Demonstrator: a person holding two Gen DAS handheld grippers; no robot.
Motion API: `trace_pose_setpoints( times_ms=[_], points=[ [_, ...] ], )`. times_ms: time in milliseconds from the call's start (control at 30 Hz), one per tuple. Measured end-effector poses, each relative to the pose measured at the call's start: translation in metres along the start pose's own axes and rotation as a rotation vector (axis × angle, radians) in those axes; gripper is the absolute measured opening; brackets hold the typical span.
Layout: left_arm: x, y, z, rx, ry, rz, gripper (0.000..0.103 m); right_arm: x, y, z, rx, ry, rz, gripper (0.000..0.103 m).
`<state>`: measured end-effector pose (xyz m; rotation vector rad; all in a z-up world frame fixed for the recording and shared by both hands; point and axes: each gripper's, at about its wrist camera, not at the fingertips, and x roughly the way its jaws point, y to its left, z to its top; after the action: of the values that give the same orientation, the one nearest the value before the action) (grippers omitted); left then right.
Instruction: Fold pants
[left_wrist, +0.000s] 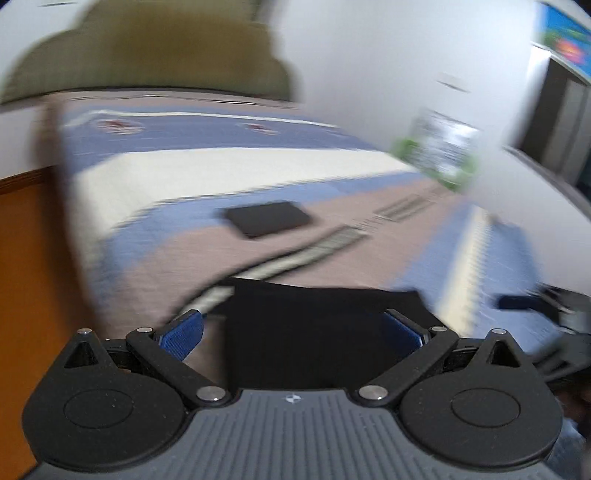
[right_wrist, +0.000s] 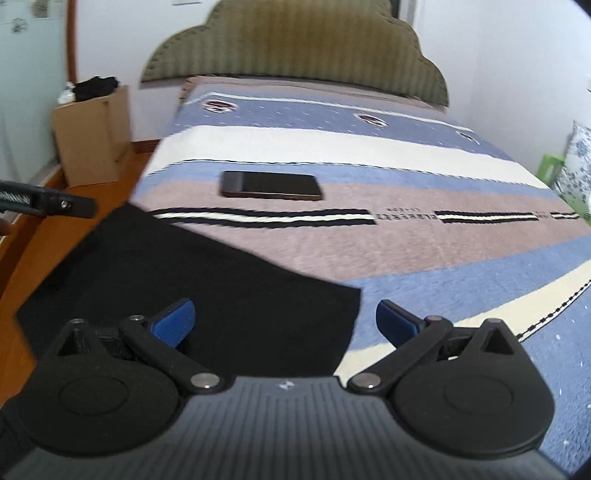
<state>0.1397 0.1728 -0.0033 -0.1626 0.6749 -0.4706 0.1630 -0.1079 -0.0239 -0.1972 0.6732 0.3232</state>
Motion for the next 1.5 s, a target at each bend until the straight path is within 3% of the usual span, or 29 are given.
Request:
trace_pose_setpoints(
  times_ms=[33,167,267,333,400,500,567,700,767,867,1033,1233,1367,1500],
  points=[
    [0.007,-0.003,0.001,0.033,0.032,-0.029,0.103,-0.004,0.004,-0.004,-0.007,-0.002,0.011,0.103],
    [0.049,-0.006,0.004,0.123,0.137,-0.001,0.103,-0.005,0.017,-0.013,-0.015,0.025,0.041,0.103],
    [0.078,0.006,0.002,0.112,0.182,0.033,0.103,0.012,0.021,-0.02,-0.005,0.093,0.039,0.103],
    [0.089,0.018,0.002,0.038,0.201,0.012,0.103,0.024,0.018,-0.026,0.028,0.12,0.036,0.103],
    [0.083,0.023,0.006,-0.022,0.183,0.021,0.103,0.024,0.01,-0.028,0.105,0.125,0.037,0.103],
    [0.059,0.02,0.006,-0.027,0.125,0.084,0.103,0.016,0.003,-0.028,0.137,0.099,0.004,0.103],
    [0.04,0.014,-0.001,-0.005,0.105,0.129,0.103,0.003,0.002,-0.027,0.109,0.072,-0.02,0.103],
    [0.017,0.003,-0.028,0.054,0.113,0.127,0.103,-0.015,0.01,-0.029,0.011,0.054,0.039,0.103],
    [0.025,-0.003,-0.04,0.102,0.138,0.165,0.103,-0.008,0.018,-0.037,-0.055,0.088,0.003,0.103],
    [0.012,-0.001,-0.039,0.044,0.104,0.176,0.103,0.01,0.02,-0.048,-0.061,0.155,-0.041,0.103],
    [-0.013,-0.016,-0.032,0.047,0.015,0.34,0.103,-0.018,0.011,-0.043,0.011,0.063,-0.043,0.103],
    [-0.015,-0.042,-0.035,0.058,0.02,0.451,0.103,-0.021,0.007,-0.037,0.149,0.034,0.027,0.103],
    [-0.006,-0.048,-0.037,0.065,0.051,0.505,0.103,-0.02,0.018,-0.037,0.156,0.021,0.097,0.103],
    [0.0,-0.054,-0.041,0.069,0.063,0.553,0.103,-0.003,0.021,-0.044,0.159,0.107,0.112,0.103]
  ],
)
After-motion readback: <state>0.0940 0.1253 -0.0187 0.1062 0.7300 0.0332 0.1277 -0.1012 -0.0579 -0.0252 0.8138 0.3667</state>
